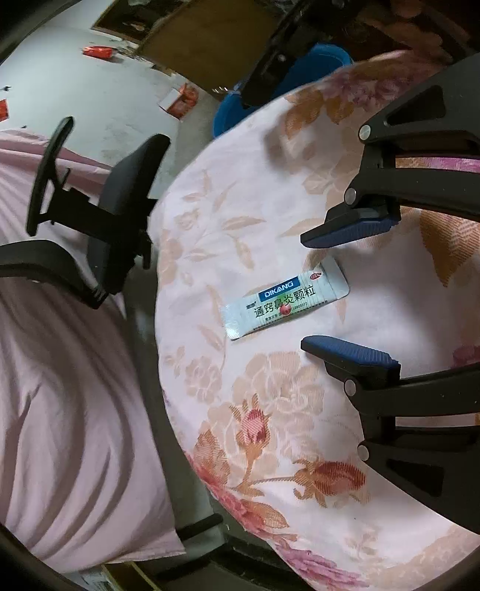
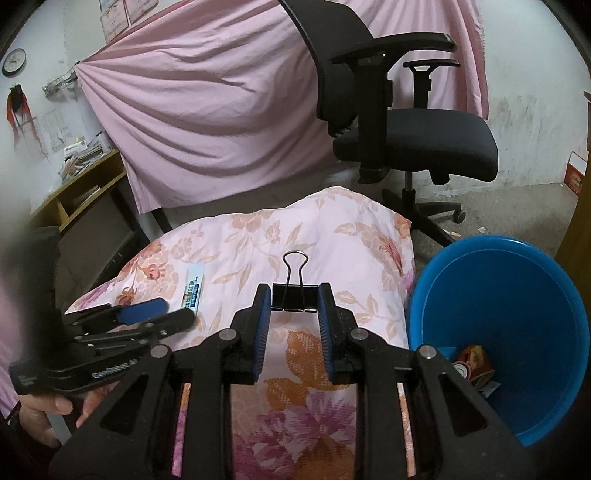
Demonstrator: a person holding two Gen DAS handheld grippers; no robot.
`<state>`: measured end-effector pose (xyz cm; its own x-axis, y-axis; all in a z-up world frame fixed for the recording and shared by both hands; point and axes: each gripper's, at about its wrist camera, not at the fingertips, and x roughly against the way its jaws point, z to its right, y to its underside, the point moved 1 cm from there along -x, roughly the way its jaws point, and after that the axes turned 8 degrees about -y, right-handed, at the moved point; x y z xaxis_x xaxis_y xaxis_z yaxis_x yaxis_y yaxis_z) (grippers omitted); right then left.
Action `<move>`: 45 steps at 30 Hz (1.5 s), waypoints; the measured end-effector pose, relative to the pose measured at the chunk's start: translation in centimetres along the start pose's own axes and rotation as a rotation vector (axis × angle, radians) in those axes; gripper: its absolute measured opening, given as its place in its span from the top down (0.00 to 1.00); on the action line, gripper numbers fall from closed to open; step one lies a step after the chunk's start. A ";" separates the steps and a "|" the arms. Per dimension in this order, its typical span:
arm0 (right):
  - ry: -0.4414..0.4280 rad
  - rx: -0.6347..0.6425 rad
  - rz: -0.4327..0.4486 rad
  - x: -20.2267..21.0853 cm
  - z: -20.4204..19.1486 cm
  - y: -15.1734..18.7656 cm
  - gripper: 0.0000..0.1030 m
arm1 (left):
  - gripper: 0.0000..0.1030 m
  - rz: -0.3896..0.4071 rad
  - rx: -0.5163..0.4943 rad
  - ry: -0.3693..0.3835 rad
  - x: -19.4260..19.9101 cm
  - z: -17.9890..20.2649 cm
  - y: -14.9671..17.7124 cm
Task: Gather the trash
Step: 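Grasp the white-blue sachet with the left tool while the right tool holds the binder clip, then carry sachet and binder clip over the blue basin and open both tools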
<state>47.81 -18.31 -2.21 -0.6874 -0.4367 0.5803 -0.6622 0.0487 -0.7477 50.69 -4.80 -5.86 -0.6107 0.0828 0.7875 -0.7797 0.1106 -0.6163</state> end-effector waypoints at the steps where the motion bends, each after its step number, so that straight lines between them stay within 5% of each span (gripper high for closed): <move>1: -0.001 0.000 -0.002 -0.1 0.0 0.0 0.56 | 0.60 0.000 -0.013 -0.020 0.0 0.3 -0.1; 3: -0.002 -0.001 -0.006 -0.2 0.0 -0.1 0.56 | 0.76 0.001 -0.034 -0.045 0.1 0.5 -0.1; 15: -0.019 -0.032 -0.013 -0.3 0.6 0.0 0.56 | 0.83 0.081 -0.024 -0.024 1.5 0.7 0.1; 21: -0.026 -0.021 0.059 1.1 0.2 -0.2 0.56 | 0.83 0.303 0.032 0.011 6.3 0.9 0.3; 29: -0.010 0.021 0.372 8.5 0.2 -2.4 0.56 | 0.83 0.567 -0.013 0.061 12.1 4.8 0.8; 38: 0.101 -0.013 0.508 13.8 4.2 -3.7 0.55 | 0.83 0.617 -0.088 0.170 13.4 10.8 -2.0; 45: 0.136 -0.121 0.463 14.6 8.8 -3.3 0.54 | 0.82 0.534 -0.147 0.247 11.6 15.8 -4.0</move>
<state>42.55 -32.74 5.91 -0.9447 -0.2240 0.2393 -0.3029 0.3175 -0.8986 44.55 -19.97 5.66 -0.8487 0.3899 0.3574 -0.3361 0.1244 -0.9336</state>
